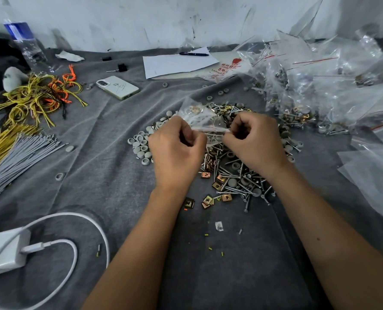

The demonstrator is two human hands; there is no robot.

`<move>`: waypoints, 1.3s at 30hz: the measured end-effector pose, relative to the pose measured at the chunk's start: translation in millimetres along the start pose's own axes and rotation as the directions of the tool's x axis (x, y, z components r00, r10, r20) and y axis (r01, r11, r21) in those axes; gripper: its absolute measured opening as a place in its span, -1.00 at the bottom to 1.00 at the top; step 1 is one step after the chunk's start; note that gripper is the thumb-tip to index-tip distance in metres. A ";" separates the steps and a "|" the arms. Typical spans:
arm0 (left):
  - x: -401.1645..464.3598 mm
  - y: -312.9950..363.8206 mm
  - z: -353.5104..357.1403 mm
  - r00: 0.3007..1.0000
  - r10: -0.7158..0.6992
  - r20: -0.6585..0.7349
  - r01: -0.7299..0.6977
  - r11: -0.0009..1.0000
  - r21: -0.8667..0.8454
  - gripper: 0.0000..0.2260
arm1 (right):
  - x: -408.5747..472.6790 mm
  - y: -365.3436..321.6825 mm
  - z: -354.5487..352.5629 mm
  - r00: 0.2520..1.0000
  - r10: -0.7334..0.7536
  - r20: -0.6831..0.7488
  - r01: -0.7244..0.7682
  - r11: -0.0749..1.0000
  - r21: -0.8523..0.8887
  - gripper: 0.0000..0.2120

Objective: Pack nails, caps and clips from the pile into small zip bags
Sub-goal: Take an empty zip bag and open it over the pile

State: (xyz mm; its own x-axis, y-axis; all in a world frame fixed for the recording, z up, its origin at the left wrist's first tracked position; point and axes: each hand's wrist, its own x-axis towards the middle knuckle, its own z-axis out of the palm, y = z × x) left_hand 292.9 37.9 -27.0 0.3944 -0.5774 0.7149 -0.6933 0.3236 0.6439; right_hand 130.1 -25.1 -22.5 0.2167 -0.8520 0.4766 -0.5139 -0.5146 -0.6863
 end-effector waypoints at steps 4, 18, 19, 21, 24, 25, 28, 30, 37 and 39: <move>2.3 5.0 -7.1 0.984 0.126 -0.123 -0.116 0.989 0.090 -0.86 | -1.3 -4.8 -1.9 0.995 -0.081 0.057 0.077 0.995 0.064 -0.85; 9.8 0.4 -18.3 0.993 -0.002 0.121 -0.039 0.941 0.336 -0.97 | 0.2 -10.4 -7.4 0.817 0.103 0.568 0.130 0.926 -0.355 -0.79; 8.8 -0.6 -16.9 0.988 -0.019 0.153 -0.037 0.935 0.354 -0.96 | -0.1 -9.2 -8.1 0.826 0.075 0.558 0.120 0.945 -0.304 -0.81; 8.1 -3.1 -15.1 0.975 -0.044 0.217 -0.036 0.935 0.352 -0.94 | -1.1 -7.0 -9.6 0.859 0.009 0.513 0.084 0.984 -0.159 -0.87; 6.8 -6.7 -12.1 0.955 -0.085 0.285 -0.007 0.952 0.307 -0.89 | -2.7 -6.2 -10.4 0.932 -0.030 0.361 -0.001 0.996 0.086 -0.93; 6.2 -7.1 -10.9 0.949 -0.108 0.297 0.020 0.959 0.283 -0.87 | -2.3 -6.5 -10.1 0.953 -0.034 0.300 -0.020 0.985 0.174 -0.94; 3.4 -6.7 -6.3 0.925 -0.190 0.329 0.130 0.972 0.195 -0.85 | -2.0 -10.5 -7.8 0.988 -0.038 0.148 -0.023 0.921 0.390 -0.89; 2.0 -6.6 -2.9 0.909 -0.235 0.345 0.194 0.970 0.149 -0.83 | -3.4 -14.0 -5.0 0.994 -0.068 0.086 0.028 0.914 0.405 -0.86; 1.0 0.1 0.5 0.925 -0.270 0.266 0.273 0.962 0.026 -0.83 | -9.0 -16.5 1.1 0.968 -0.244 0.054 0.241 0.969 0.044 -0.88; 1.2 1.9 0.0 0.940 -0.243 0.238 0.251 0.968 0.000 -0.84 | -9.4 -17.7 0.8 0.963 -0.267 0.035 0.268 0.963 -0.007 -0.87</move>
State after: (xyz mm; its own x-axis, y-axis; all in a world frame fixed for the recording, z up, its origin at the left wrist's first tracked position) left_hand 292.0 37.8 -24.9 0.3962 -0.7999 0.4507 -0.5726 0.1684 0.8024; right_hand 137.8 -8.1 -15.2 0.3750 -0.6861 0.6234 -0.4427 -0.7234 -0.5299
